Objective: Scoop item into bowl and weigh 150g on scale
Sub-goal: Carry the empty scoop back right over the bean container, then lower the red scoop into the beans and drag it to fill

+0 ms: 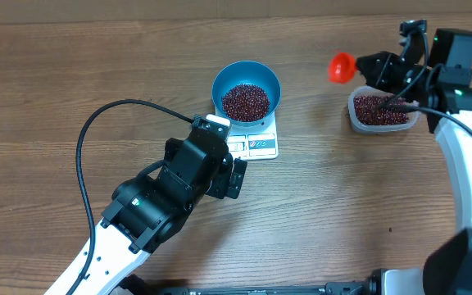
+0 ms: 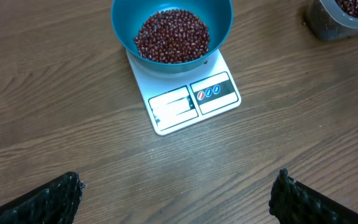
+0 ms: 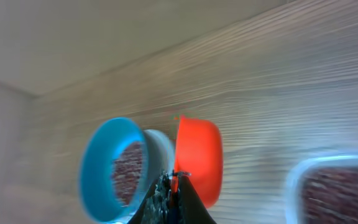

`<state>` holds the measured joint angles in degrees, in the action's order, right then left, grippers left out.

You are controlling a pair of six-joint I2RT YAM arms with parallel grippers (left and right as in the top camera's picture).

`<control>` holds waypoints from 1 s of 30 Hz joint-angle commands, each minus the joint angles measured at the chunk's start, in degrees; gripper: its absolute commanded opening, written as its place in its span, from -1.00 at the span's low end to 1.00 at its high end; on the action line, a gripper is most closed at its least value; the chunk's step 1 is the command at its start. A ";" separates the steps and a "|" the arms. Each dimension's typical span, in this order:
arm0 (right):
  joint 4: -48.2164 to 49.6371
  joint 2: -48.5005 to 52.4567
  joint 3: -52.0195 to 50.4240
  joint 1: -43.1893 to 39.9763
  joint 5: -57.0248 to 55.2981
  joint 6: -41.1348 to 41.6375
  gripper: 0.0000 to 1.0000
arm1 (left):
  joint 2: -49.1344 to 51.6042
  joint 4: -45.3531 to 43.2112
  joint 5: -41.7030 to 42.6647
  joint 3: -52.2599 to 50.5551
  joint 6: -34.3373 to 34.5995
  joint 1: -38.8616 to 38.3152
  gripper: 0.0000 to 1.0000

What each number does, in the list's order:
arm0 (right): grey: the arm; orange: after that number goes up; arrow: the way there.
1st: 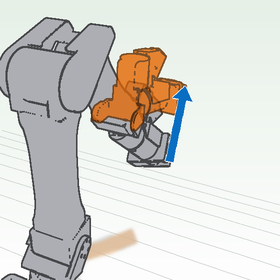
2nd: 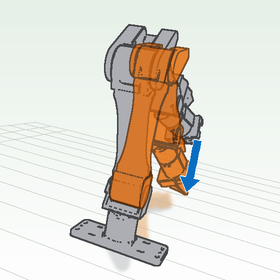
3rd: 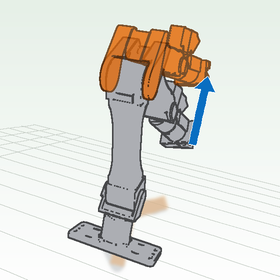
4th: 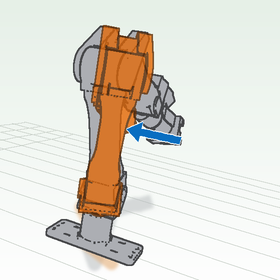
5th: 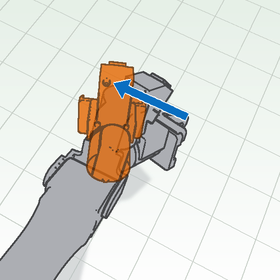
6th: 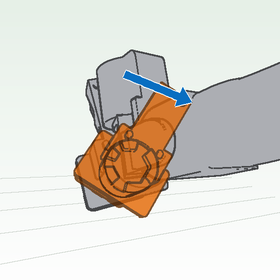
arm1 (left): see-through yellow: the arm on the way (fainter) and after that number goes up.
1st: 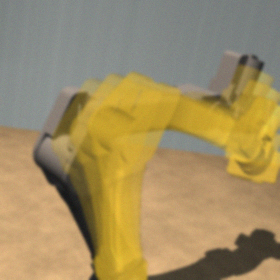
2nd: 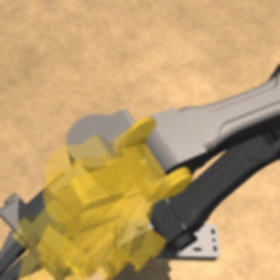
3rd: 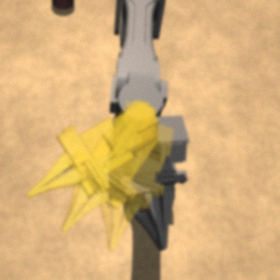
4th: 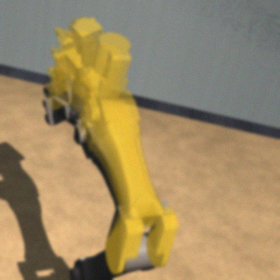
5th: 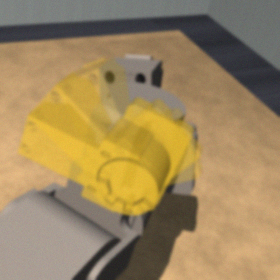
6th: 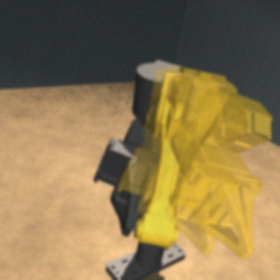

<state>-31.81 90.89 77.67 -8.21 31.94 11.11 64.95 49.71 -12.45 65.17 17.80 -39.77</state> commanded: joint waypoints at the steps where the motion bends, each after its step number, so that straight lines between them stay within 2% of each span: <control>1: -3.32 -2.19 1.18 -0.17 -13.20 -6.84 -0.93 | 0.31 -0.22 0.28 -0.09 -1.07 0.02 0.99; 6: -8.98 -2.16 1.16 -0.17 -24.00 -8.90 -0.93 | 0.31 -0.22 0.28 -0.09 -1.07 0.02 0.99; 15: -13.49 -2.16 1.16 -0.17 -38.64 -8.92 -0.93 | 0.31 -0.22 0.28 -0.09 -1.07 0.02 0.99; 30: -13.40 0.63 1.05 -0.11 -39.63 -11.23 -0.93 | 0.31 -0.22 0.28 -0.09 -1.07 0.02 0.99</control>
<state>-45.50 90.19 77.71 -8.21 -7.11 0.73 64.95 49.71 -12.43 65.17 17.80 -39.77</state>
